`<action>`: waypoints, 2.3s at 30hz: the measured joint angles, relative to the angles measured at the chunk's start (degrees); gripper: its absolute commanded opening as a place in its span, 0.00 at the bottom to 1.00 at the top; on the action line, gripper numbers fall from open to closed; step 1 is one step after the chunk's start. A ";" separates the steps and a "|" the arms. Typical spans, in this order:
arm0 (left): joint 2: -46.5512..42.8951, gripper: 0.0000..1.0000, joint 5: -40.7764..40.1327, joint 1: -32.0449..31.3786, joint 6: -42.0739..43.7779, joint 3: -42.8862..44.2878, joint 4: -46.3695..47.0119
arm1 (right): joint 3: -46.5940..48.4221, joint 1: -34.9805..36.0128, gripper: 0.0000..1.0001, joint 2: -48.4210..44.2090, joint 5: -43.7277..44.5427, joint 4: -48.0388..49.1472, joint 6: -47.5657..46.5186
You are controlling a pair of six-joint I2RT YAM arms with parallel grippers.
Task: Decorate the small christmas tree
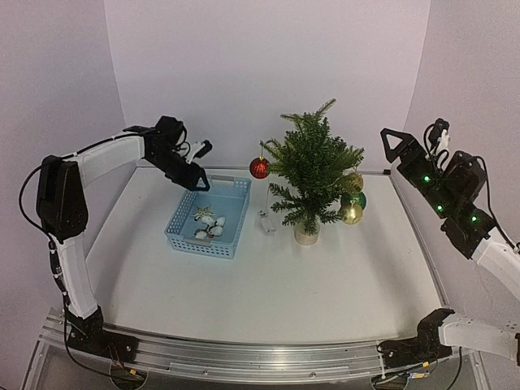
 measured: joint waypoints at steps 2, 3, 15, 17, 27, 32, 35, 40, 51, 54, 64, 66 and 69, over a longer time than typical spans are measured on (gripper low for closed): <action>2.95 0.60 -2.73 -1.15 1.92 -1.78 -1.04 | 0.00 0.02 0.94 -0.01 0.04 -0.17 -0.10; 4.46 0.60 -4.22 -1.83 3.04 -2.33 -1.46 | 0.00 0.02 0.94 -0.01 0.04 -0.45 -0.17; 15.29 0.49 -13.76 -5.86 8.08 -3.56 -2.45 | -0.12 0.01 0.94 -0.17 0.17 -2.38 -0.33; 15.35 0.45 -14.00 -6.09 8.10 -3.66 -2.36 | -0.53 0.01 0.94 -0.71 0.41 -2.53 -0.33; 15.61 0.00 -14.70 -7.98 7.67 -4.48 -2.86 | -1.09 -0.01 0.94 -2.00 0.76 -2.54 -0.33; 15.51 0.00 -15.04 -7.92 7.67 -0.85 -5.15 | -1.10 0.00 0.94 -2.42 0.76 -2.55 -0.35; 14.23 0.00 -15.02 -7.87 8.16 1.22 -5.72 | -1.09 0.01 0.94 -2.94 0.76 -2.54 -0.38; 8.40 0.00 -14.88 -7.83 10.29 2.83 -6.80 | -1.09 0.01 0.94 -3.36 0.92 -2.54 -0.76; 2.96 0.00 -10.34 -8.10 16.02 22.34 -11.84 | -1.09 0.02 0.94 -2.43 0.89 -2.56 -1.16; 2.28 0.00 -8.72 -9.07 18.00 29.18 -12.74 | -1.09 -0.01 0.94 -2.21 0.89 -2.57 -1.18; 1.71 0.00 -1.44 -23.19 21.79 46.89 -14.76 | -1.05 0.02 0.94 -0.37 0.62 -2.57 -1.16; 2.12 0.00 0.16 -26.54 21.44 48.12 -14.00 | -1.05 0.02 0.94 -0.03 0.54 -2.56 -1.12; 3.31 0.00 2.84 -30.59 20.30 48.73 -11.28 | -1.05 0.01 0.94 0.10 0.41 -2.63 -1.03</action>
